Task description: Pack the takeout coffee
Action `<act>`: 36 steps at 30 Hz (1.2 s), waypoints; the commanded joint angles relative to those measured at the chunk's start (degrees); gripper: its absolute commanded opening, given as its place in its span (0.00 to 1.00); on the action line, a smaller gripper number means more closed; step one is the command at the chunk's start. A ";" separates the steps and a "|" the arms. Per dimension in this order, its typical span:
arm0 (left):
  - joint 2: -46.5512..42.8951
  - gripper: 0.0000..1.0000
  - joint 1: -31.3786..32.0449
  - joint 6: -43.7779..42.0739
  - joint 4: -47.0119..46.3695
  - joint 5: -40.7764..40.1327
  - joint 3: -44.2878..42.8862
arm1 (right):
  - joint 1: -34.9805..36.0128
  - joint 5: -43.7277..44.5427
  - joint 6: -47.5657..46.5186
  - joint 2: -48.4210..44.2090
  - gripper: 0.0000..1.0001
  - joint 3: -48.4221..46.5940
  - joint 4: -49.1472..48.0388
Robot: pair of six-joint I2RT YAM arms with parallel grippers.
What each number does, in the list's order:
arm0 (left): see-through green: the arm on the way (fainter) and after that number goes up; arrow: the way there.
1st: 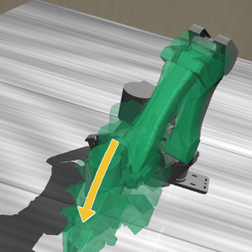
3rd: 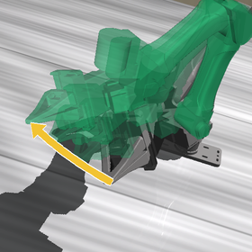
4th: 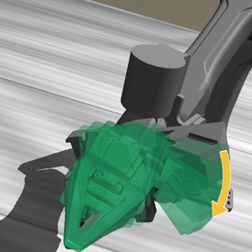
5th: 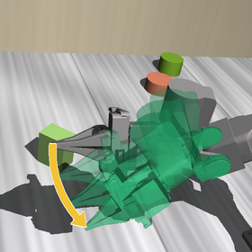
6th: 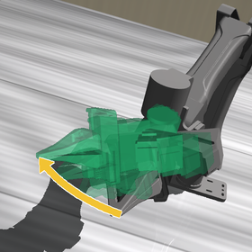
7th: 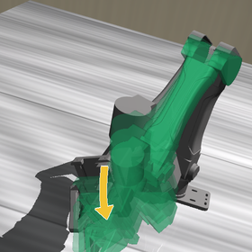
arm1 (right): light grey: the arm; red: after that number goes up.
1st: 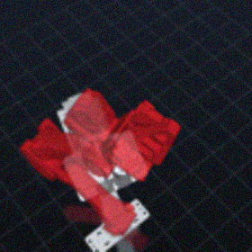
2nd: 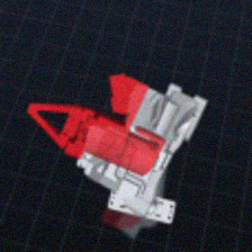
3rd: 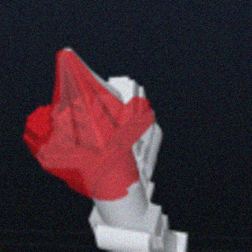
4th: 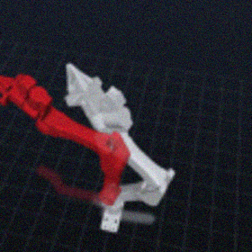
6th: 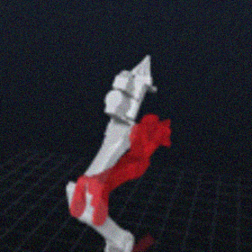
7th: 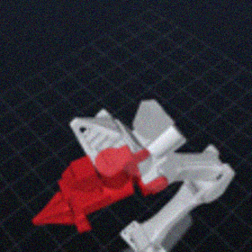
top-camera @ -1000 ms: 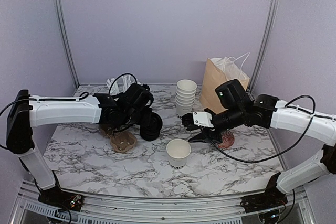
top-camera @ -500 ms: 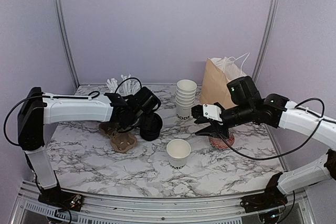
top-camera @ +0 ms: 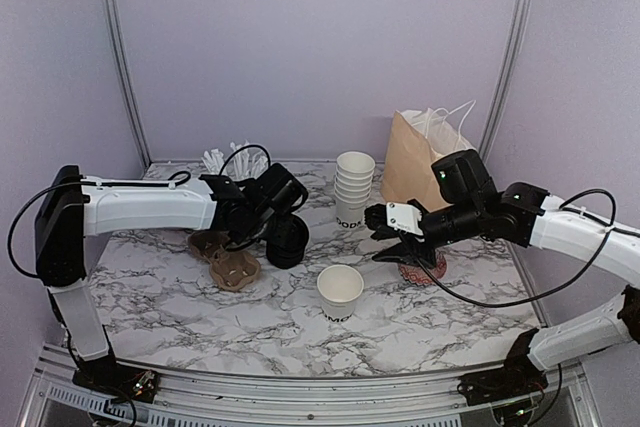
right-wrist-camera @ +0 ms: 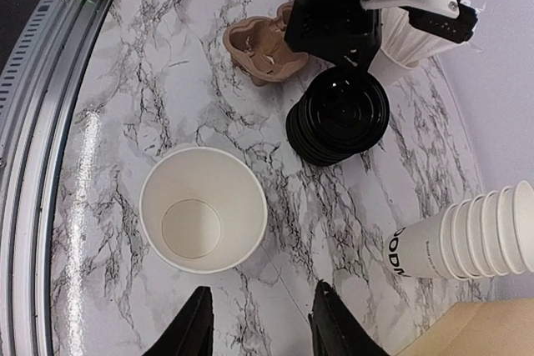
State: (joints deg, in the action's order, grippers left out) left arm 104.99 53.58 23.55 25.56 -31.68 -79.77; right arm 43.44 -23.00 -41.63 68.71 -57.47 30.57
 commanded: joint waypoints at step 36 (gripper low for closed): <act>5.50 0.27 -1.56 -0.58 5.41 -0.30 -7.13 | -1.07 1.11 1.28 -1.38 0.39 0.17 -1.56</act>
State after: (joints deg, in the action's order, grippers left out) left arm 109.21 52.49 23.11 28.88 -31.57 -84.99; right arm 42.87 -22.37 -41.50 68.53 -57.45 30.44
